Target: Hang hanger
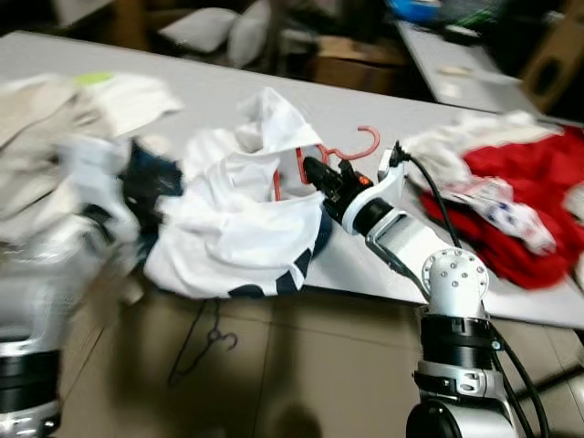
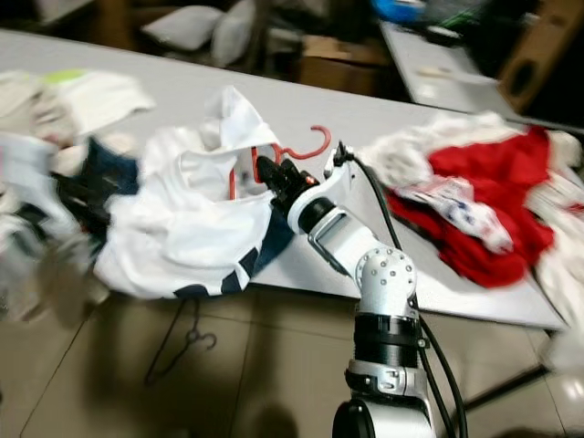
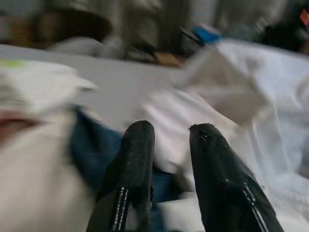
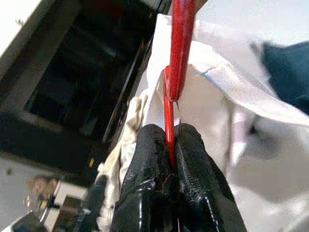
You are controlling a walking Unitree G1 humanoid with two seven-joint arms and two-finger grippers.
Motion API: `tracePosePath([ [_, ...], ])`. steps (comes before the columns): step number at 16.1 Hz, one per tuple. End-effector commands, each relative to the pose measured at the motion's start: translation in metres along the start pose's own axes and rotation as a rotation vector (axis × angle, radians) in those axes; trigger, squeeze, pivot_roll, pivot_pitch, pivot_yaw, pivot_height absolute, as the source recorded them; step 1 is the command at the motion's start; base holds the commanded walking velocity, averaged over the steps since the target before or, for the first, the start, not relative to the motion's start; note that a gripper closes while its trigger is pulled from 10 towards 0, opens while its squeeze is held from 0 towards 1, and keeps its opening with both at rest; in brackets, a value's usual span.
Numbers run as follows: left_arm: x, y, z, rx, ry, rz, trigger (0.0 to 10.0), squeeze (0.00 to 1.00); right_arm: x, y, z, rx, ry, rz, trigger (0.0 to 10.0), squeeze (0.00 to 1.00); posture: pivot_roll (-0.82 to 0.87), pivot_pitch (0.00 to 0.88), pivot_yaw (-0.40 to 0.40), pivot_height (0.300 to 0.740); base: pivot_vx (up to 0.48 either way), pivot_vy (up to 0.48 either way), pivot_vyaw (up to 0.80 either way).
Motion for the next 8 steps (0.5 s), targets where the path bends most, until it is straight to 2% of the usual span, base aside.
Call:
tracePosePath([
  [1, 0.003, 0.009, 0.0, 0.01, 0.007, -0.05, 10.0, 1.0, -0.003, 0.004, 0.022, 0.021, 0.068, -0.009, 10.0, 0.0, 0.1, 0.0, -0.112, 0.74, 0.0, 0.0, 0.8],
  [2, 0.012, 0.018, 0.006, 0.008, 0.051, -0.085, 10.0, 1.0, -0.002, 0.009, 0.035, 0.019, 0.114, -0.018, 10.0, 0.0, 0.11, 0.0, -0.132, 0.74, 0.0, 0.0, 0.8],
  [4, 0.032, 0.026, 0.008, -0.022, 0.106, -0.125, 10.0, 1.0, 0.003, 0.01, 0.059, 0.054, 0.207, 0.019, 10.0, 0.0, 0.12, 0.0, -0.161, 0.74, 0.0, 0.0, 0.8],
  [6, 0.046, 0.024, 0.002, -0.051, 0.096, -0.097, 10.0, 0.97, 0.009, 0.006, 0.072, 0.083, 0.258, 0.065, 10.0, 0.0, 0.13, 0.0, -0.181, 0.74, 0.0, 0.0, 0.8],
  [7, 0.053, 0.021, -0.002, -0.061, 0.095, -0.068, 10.0, 1.0, 0.013, 0.004, 0.074, 0.103, 0.27, 0.093, 10.0, 0.0, 0.13, 0.0, -0.187, 0.74, 0.0, 0.0, 0.8],
  [8, 0.066, 0.012, -0.015, -0.096, 0.079, 0.0, 10.0, 1.0, 0.023, -0.001, 0.075, 0.179, 0.277, 0.153, 10.0, 0.0, 0.14, 0.0, -0.196, 0.74, 0.0, 0.0, 0.8],
])
Point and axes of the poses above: a point about 5 cm out from each wrist's last joint towards the gripper, its own x axis pointing back from the gripper into the wrist, its own y axis along the axis of the wrist's last joint, z = x × y, the point moved 1 cm from there along -x, pointing out of the wrist towards the gripper, and after that the axes turned 8 degrees about -x, right-handed, at the moved point
